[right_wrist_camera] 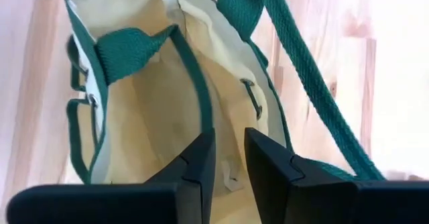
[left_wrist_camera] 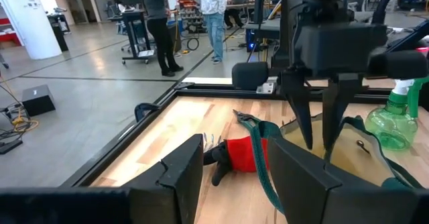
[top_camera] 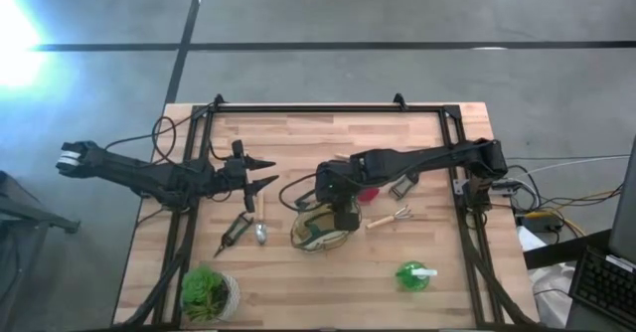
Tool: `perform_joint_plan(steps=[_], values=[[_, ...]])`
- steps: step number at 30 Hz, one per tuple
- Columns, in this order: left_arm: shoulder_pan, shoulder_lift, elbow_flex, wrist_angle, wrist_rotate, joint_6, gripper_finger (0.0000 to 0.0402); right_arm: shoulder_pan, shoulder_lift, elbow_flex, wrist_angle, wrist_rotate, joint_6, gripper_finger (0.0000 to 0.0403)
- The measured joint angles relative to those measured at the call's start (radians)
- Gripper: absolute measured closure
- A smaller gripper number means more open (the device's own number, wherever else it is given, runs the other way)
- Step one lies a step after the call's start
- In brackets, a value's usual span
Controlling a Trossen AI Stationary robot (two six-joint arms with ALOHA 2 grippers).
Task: Pick & Place Garden tools in Gardening bag
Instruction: Put the red gloves into the gardening bag
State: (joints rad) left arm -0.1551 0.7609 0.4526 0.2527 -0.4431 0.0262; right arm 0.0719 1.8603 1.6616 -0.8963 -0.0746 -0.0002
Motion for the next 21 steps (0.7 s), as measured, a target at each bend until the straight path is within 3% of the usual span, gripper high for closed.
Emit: perform_joint_plan(steps=[11,16,21], values=[[0.000,0.000,0.000,-0.001,0.000,0.000,0.0234,-0.001,0.000,0.032,-0.223,0.010,-0.002,0.0353],[0.000,0.000,0.000,-0.001,0.000,0.000,0.0234,-0.003,0.000,0.025,-0.220,0.042,-0.006,0.0390],[0.000,0.000,0.000,0.000,0.000,0.000,0.0234,-0.003,0.003,0.020,-0.211,0.042,-0.002,0.0394]])
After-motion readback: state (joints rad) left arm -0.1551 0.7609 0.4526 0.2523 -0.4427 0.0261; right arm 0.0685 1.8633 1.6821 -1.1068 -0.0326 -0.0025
